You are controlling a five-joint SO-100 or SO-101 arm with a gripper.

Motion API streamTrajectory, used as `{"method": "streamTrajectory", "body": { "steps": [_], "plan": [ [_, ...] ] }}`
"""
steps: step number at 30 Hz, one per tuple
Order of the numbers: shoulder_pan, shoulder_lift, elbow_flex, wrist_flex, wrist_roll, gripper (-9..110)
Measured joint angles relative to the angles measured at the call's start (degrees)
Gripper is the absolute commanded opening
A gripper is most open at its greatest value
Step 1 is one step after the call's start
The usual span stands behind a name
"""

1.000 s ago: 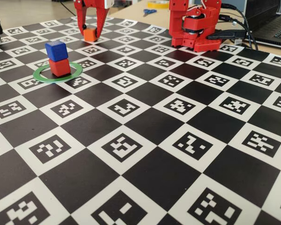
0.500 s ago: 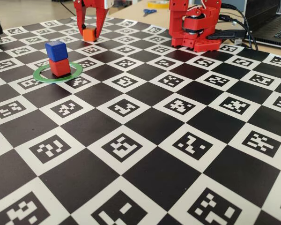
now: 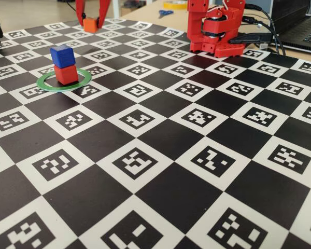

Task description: Grab the red cube then put it in the green circle then put the blue cube on top and finally the orange cube on top

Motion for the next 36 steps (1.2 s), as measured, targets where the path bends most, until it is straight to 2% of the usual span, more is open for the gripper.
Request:
{"method": "streamTrajectory", "body": {
  "steps": [16, 21, 36],
  "plan": [
    [-13.54, 0.0, -21.53, 20.74, -8.96, 3],
    [-19.25, -0.62, -26.89, 24.87, -9.05, 2],
    [-34.19, -7.91, -34.98, 27.42, -3.87, 2]
  ]
}}
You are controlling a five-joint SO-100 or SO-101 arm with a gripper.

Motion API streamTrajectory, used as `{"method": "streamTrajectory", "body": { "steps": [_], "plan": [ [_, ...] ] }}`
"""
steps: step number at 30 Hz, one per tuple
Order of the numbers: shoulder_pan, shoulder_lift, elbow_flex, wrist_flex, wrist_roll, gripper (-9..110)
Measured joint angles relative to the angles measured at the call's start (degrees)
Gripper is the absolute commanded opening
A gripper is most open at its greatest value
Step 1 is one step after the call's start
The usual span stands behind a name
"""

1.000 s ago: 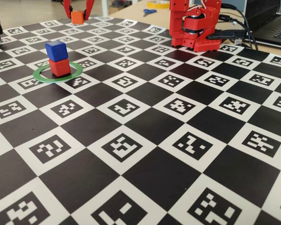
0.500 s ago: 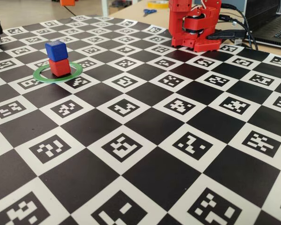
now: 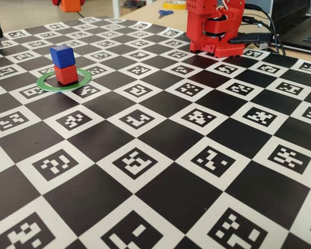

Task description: Grab the red cube then put it in the green circle then put the blue cube on top and finally the orange cube on top

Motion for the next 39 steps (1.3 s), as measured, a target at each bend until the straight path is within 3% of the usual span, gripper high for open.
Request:
{"method": "streamTrajectory", "body": {
  "steps": [14, 39],
  "plan": [
    [-5.98, -8.26, -8.17, 0.0, 1.32, 2],
    [-7.29, -13.45, -11.43, -0.26, 0.62, 2]
  ]
}}
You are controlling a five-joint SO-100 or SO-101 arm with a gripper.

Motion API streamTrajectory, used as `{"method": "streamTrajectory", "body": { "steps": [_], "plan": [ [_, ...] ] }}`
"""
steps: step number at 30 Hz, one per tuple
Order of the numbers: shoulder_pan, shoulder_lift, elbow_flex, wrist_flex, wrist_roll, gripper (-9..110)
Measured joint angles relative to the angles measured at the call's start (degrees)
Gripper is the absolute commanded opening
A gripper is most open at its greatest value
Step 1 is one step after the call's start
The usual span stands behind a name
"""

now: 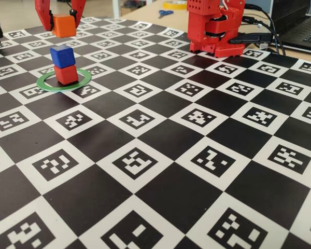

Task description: Grab the red cube then put it in the green circle then put the blue cube on top and finally the orange cube on top

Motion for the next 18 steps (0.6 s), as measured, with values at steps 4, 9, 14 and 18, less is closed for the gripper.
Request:
{"method": "streamTrajectory", "body": {
  "steps": [4, 9, 14, 18],
  "plan": [
    [0.0, -0.09, 0.0, -0.97, -0.53, 2],
    [0.0, -0.09, 0.0, -1.93, -0.62, 2],
    [1.41, -0.09, 0.0, -2.46, -1.76, 2],
    [2.11, -1.05, 0.0, -3.08, -2.29, 2]
  ]
}}
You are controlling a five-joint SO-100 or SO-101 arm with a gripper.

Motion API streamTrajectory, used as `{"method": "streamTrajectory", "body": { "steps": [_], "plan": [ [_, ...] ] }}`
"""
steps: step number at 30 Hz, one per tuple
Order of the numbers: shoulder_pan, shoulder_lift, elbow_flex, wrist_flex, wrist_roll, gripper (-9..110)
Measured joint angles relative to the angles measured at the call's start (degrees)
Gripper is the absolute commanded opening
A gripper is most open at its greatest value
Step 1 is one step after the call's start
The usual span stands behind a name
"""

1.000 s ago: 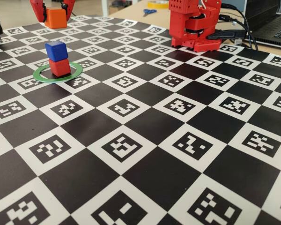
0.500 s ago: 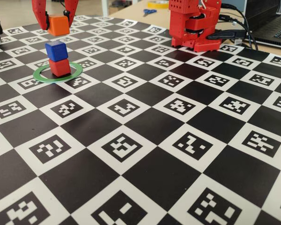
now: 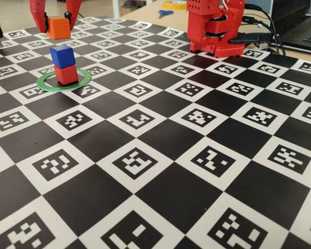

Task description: Grab the red cube then put it in the green circle then put the blue cube on top and finally the orange cube on top

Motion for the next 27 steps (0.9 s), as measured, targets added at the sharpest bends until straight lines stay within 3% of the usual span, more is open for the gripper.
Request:
{"method": "streamTrajectory", "body": {
  "steps": [27],
  "plan": [
    [0.18, -1.14, 1.41, -1.93, 0.09, 2]
  ]
}}
